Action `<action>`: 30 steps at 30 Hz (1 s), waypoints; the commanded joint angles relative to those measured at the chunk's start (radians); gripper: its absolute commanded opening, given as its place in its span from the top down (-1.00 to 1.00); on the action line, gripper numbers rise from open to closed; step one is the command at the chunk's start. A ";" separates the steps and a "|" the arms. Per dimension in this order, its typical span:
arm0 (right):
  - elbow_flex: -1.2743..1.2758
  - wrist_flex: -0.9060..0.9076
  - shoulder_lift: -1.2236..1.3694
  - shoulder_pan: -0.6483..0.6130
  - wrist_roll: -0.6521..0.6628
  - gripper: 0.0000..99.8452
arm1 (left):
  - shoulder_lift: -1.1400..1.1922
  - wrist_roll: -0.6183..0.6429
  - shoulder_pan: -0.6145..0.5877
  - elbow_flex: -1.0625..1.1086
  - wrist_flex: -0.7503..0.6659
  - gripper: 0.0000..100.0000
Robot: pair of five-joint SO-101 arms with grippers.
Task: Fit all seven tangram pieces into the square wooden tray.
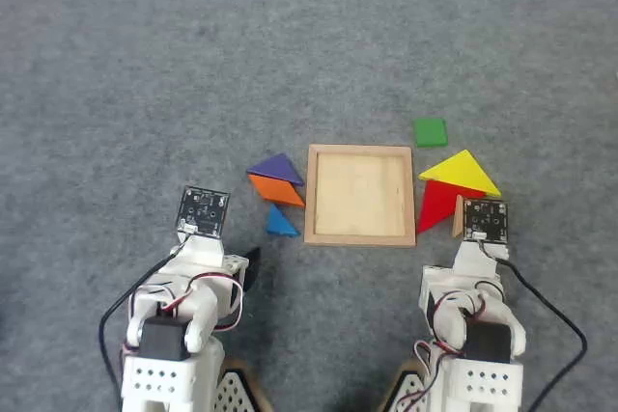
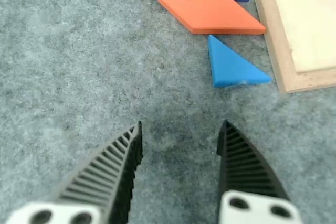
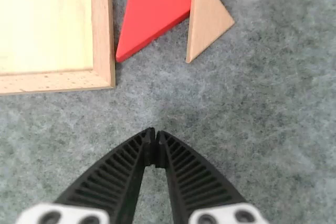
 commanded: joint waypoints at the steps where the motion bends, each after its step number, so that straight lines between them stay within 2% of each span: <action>1: 0.015 -0.021 -0.019 -0.030 0.038 0.99 | -0.021 0.009 -0.002 -0.013 0.003 0.55; 6: 0.017 -0.163 -0.019 0.074 0.388 0.99 | -0.021 0.009 -0.002 -0.013 0.003 0.55; 9: 0.008 -0.180 -0.019 0.130 0.559 0.99 | -0.021 0.009 -0.002 -0.013 0.003 0.55; 11: -0.011 -0.179 -0.019 0.173 0.568 0.99 | -0.021 0.009 -0.002 -0.013 0.003 0.55; 14: -0.089 -0.170 -0.008 0.203 0.511 0.99 | -0.021 0.009 -0.002 -0.013 0.003 0.55; 18: -0.249 -0.076 -0.007 0.148 0.512 0.99 | -0.021 0.009 -0.002 -0.013 0.003 0.55; 22: -0.361 -0.065 0.042 0.120 0.537 0.99 | -0.021 0.009 -0.002 -0.013 0.003 0.55; 26: -0.462 -0.140 0.308 0.122 0.531 0.99 | -0.021 0.009 -0.002 -0.013 0.003 0.55; 30: -0.632 -0.262 0.714 0.122 0.440 0.99 | -0.021 0.009 -0.002 -0.013 0.003 0.55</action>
